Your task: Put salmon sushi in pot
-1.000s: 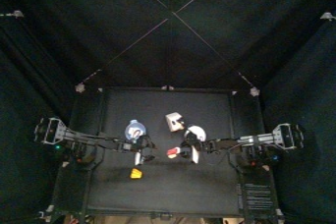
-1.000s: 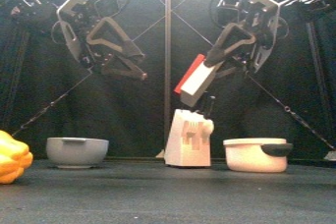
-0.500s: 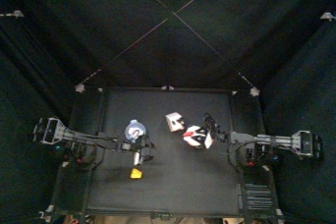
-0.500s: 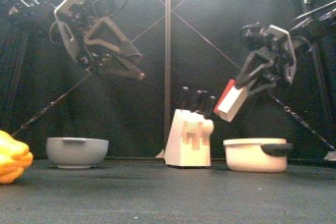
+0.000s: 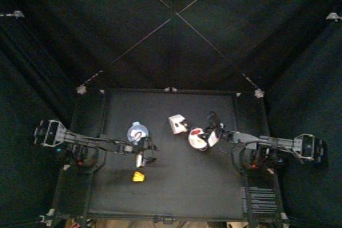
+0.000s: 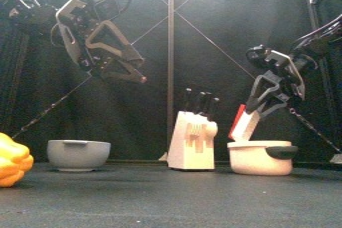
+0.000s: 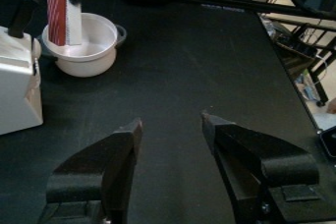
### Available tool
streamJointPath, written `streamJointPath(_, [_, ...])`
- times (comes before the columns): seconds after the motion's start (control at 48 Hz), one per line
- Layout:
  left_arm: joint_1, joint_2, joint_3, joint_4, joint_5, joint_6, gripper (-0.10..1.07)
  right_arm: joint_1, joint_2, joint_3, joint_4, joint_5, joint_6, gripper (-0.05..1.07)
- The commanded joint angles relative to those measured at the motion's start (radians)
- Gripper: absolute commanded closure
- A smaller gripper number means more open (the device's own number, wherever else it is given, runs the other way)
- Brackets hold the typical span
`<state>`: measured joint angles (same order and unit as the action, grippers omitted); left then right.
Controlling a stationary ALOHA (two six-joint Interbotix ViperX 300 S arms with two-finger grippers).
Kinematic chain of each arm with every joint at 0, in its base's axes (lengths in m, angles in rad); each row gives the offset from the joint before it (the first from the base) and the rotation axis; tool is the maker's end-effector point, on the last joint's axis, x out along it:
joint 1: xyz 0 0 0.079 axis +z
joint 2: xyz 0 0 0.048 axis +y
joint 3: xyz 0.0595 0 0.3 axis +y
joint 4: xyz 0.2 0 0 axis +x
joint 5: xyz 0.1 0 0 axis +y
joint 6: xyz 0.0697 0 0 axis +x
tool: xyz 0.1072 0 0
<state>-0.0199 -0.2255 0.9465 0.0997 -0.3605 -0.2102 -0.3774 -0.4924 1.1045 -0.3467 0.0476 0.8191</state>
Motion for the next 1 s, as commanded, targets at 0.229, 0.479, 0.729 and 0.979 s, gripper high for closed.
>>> streamJointPath(0.229, [0.003,-0.005,-0.009,0.0,-0.009,0.002,0.11,0.003,0.005,-0.014,0.006,0.011,-0.002,0.08])
streamJointPath(0.479, [0.002,-0.006,-0.009,0.0,-0.009,0.002,0.11,0.011,0.0,-0.017,0.006,0.015,-0.002,0.01])
streamJointPath(0.729, [0.002,-0.009,-0.003,0.0,-0.009,0.002,0.11,0.029,-0.005,-0.018,0.006,0.015,-0.002,0.01])
streamJointPath(0.979, [0.003,-0.014,0.0,0.002,-0.009,0.002,0.11,0.032,-0.011,-0.021,0.006,0.015,-0.002,0.01])
